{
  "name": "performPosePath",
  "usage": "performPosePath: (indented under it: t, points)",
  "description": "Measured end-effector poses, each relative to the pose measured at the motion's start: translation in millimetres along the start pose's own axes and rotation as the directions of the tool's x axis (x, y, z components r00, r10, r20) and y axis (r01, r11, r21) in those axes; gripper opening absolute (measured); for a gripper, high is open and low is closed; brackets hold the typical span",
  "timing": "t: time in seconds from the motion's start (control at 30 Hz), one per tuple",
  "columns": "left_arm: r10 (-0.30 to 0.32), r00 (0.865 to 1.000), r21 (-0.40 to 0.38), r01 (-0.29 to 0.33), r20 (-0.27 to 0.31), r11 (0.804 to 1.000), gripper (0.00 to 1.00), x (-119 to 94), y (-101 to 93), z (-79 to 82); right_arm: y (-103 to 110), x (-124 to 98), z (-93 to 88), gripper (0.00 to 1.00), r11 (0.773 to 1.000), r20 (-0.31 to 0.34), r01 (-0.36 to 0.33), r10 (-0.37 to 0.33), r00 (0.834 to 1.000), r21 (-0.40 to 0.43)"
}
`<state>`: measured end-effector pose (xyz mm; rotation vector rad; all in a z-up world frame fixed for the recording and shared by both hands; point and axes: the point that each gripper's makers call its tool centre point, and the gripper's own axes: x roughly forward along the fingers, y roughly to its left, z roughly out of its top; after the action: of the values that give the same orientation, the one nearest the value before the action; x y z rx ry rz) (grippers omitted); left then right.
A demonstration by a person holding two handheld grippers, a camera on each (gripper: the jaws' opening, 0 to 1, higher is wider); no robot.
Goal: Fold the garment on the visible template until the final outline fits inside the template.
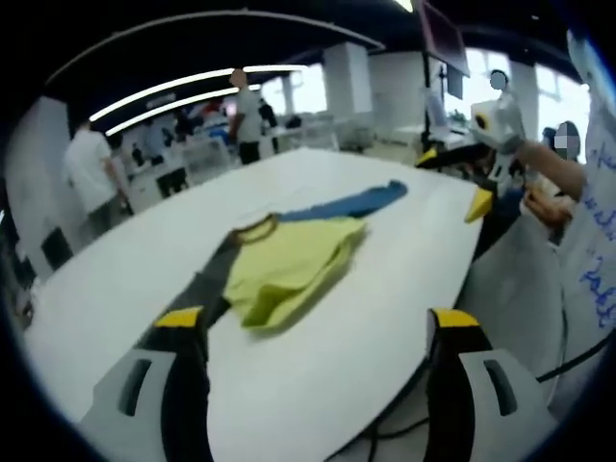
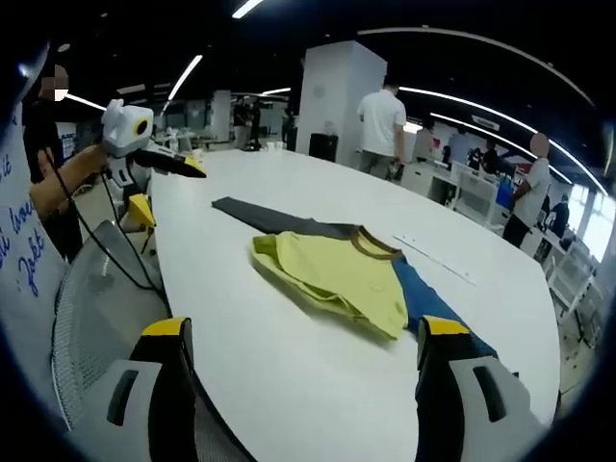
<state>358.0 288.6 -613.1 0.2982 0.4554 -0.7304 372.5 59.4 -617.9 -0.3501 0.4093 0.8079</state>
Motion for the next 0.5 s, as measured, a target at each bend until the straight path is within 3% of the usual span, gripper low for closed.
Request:
performPosePath:
  t: [0.5]
  points:
    - [0.015,1.0,0.017,-0.014,-0.015,1.0,0.8,15.0,16.7,-5.6,-18.9,15.4,-6.0,0.87,1.0,-0.013,0.015,-0.016,1.0,-0.016]
